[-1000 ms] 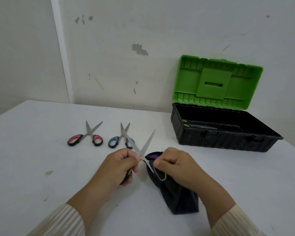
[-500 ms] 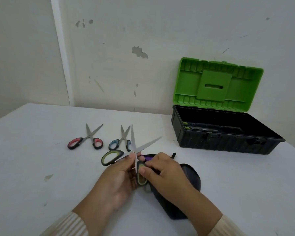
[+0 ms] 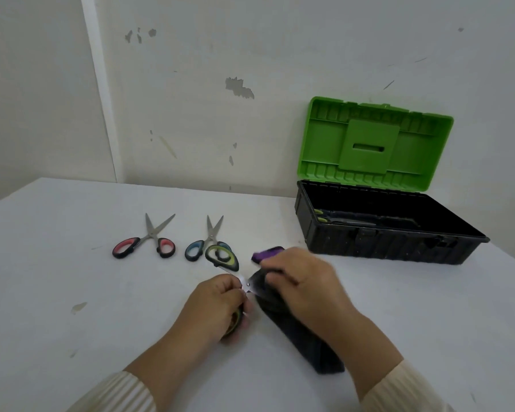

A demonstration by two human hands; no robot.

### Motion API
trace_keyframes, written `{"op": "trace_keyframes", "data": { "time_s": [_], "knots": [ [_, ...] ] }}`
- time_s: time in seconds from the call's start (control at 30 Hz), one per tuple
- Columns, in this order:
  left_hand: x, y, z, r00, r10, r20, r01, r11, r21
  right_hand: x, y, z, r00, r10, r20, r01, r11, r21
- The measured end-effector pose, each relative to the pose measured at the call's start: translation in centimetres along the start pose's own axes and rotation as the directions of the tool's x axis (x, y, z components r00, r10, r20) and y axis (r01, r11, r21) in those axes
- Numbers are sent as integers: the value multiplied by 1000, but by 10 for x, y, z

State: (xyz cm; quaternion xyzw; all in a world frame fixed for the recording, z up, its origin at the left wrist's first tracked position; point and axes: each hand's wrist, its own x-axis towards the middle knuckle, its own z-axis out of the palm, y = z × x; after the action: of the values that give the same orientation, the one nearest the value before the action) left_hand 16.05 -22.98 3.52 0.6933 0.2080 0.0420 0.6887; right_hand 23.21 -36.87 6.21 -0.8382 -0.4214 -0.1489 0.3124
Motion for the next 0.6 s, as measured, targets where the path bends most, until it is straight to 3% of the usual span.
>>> {"op": "trace_keyframes", "data": {
  "time_s": [0.07,0.2,0.33,0.43,0.5,0.6],
  "knots": [
    [-2,-1,1,999,51,-1,-50,995,89,0,2,14,987,-126,98,135,987,-91],
    [-2,0,1,997,79,-9,-77,990,120,7,13,11,999,28,19,-28,1000,-12],
    [-1,-2,1,997,83,1,-82,988,131,2,-2,14,989,3,145,-7,1000,26],
    [0,0,0,996,84,-2,-83,990,113,8,9,13,999,43,-30,-43,999,3],
    [-1,1,0,996,85,15,-86,989,121,5,5,13,995,96,29,-96,995,4],
    [1,-1,-1,995,93,26,-96,987,129,1,-5,20,995,31,95,-33,999,26]
  ]
}}
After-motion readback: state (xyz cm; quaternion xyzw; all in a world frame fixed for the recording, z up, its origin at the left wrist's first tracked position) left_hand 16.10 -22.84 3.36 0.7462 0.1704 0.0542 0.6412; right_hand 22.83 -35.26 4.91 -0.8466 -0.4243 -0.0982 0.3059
